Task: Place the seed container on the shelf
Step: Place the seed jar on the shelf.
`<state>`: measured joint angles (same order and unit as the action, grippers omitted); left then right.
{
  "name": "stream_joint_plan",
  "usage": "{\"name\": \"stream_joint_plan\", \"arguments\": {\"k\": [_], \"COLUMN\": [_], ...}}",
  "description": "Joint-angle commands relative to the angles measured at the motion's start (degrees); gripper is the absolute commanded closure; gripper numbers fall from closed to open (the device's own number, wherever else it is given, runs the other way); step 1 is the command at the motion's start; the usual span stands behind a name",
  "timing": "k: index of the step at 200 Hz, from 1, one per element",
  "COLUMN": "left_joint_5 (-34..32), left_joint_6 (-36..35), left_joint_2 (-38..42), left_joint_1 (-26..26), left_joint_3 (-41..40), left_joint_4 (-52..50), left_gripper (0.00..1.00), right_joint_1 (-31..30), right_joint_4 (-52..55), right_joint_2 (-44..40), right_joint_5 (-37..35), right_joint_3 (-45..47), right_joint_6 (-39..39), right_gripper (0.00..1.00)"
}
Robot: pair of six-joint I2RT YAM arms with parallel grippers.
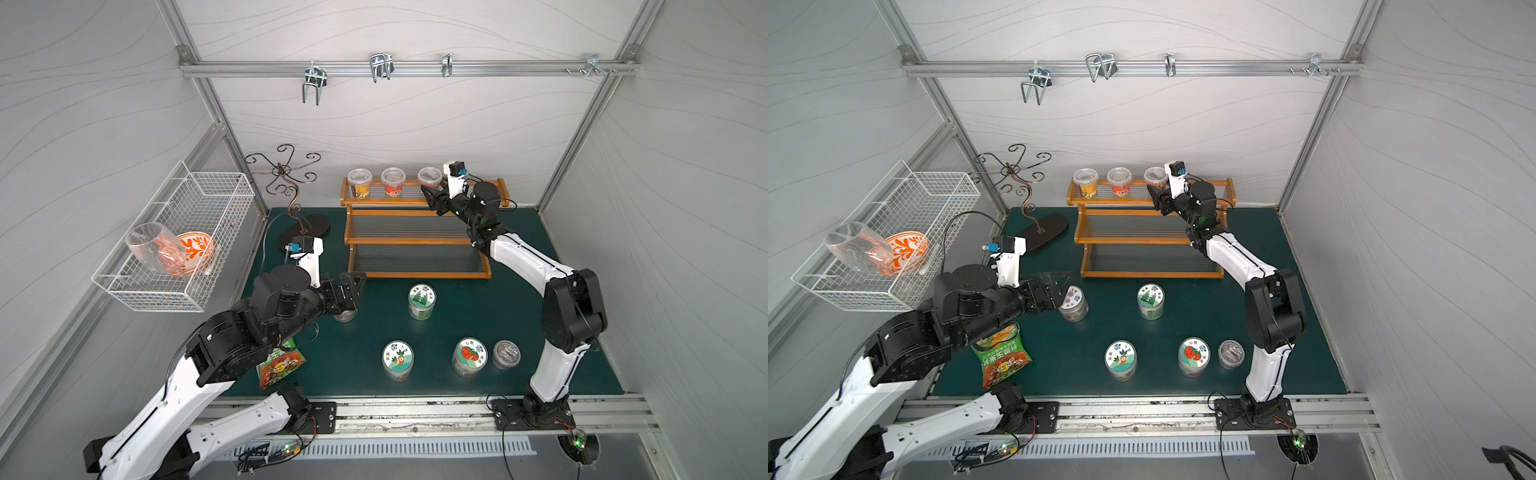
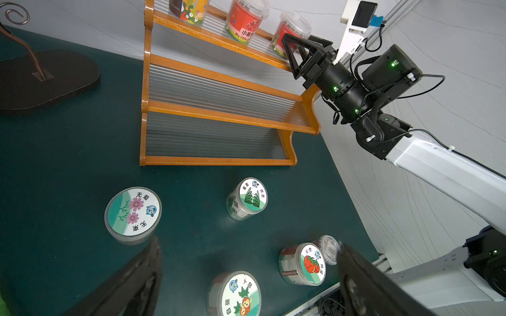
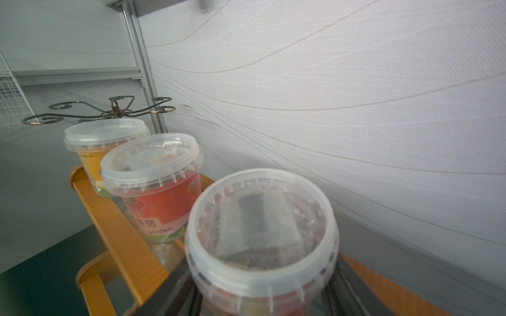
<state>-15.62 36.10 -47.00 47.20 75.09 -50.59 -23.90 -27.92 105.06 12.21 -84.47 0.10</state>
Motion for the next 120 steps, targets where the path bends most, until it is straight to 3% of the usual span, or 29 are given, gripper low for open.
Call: {"name": "stream_joint_plan", "arguments": {"k": [1,41,120], "left_joint_5": [-1.29,-1.13,0.29], "left_joint_6": [-0.35,-0.33,-0.46], "left_joint_2": [-0.11,-0.81,-1.03], "left_joint_1": [0.08,0.16,0.12], "left_joint_3": [0.75,1.13,0.47], "left_joint_4": [1.28,0.80,1.70], "left_gripper": [0.00,0.01,0.00], "right_joint_1": [-0.01,-0.01,-0.01], "right_joint_4": [2.22,2.26,6.98], "right_joint_2": [-0.15,-3.22,-12.50], "right_joint_5": [-0.97,-1.28,-0.68], "right_joint_3": [0.18,3.03,10.22], "right_joint_6": [-0.57,-1.81,-5.09], "right_gripper": [0.23,0.10,0.03]}}
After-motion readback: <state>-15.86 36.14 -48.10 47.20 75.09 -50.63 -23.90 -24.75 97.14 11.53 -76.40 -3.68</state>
